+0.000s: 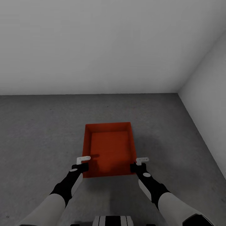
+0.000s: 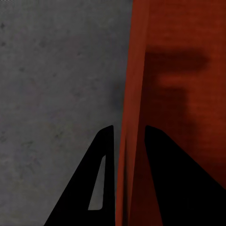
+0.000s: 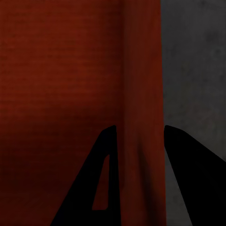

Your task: Move the two storage containers from the living room to the garage. In the garage, place one container on the floor and stack the other container on top of it (either order is fine).

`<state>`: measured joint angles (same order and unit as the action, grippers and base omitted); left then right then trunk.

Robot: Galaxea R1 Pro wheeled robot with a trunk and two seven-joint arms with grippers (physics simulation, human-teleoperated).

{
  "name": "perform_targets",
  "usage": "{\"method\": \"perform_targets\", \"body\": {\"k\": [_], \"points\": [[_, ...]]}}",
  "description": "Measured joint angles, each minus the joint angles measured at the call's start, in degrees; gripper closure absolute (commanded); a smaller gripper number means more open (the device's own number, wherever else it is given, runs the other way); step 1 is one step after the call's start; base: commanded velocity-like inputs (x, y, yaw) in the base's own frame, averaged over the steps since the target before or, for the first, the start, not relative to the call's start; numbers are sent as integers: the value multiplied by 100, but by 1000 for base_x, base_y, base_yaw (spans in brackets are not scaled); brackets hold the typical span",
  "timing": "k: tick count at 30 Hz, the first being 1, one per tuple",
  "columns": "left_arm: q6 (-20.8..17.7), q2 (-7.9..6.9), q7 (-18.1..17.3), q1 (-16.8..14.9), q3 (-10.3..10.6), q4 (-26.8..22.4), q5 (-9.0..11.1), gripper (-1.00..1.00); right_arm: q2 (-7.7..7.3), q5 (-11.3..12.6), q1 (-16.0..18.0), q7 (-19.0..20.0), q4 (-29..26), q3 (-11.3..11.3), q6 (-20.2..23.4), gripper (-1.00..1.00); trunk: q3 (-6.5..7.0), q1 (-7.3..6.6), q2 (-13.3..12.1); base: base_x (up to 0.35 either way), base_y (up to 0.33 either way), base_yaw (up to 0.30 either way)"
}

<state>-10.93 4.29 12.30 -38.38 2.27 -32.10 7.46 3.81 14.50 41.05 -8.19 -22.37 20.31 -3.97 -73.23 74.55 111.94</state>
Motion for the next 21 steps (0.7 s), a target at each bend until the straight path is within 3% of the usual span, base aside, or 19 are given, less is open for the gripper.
{"method": "perform_targets", "body": {"k": [3, 17, 21], "points": [[0, 0, -1, 0, -3, 0, -2, 100, 1, 0, 1, -1, 1, 1, 0, 100, 0, 0, 0, 0, 0, 0], [-9, 0, 5, 1, 6, -2, -2, 100, 2, 0, 2, 5, 16, -4, -7, 100, -251, 307, 560, 0, 0, 0], [0, 0, 2, 0, 2, 0, -1, 100, 1, 1, 2, 3, 10, -2, -8, 100, -251, 308, 562, 0, 0, 0]]}}
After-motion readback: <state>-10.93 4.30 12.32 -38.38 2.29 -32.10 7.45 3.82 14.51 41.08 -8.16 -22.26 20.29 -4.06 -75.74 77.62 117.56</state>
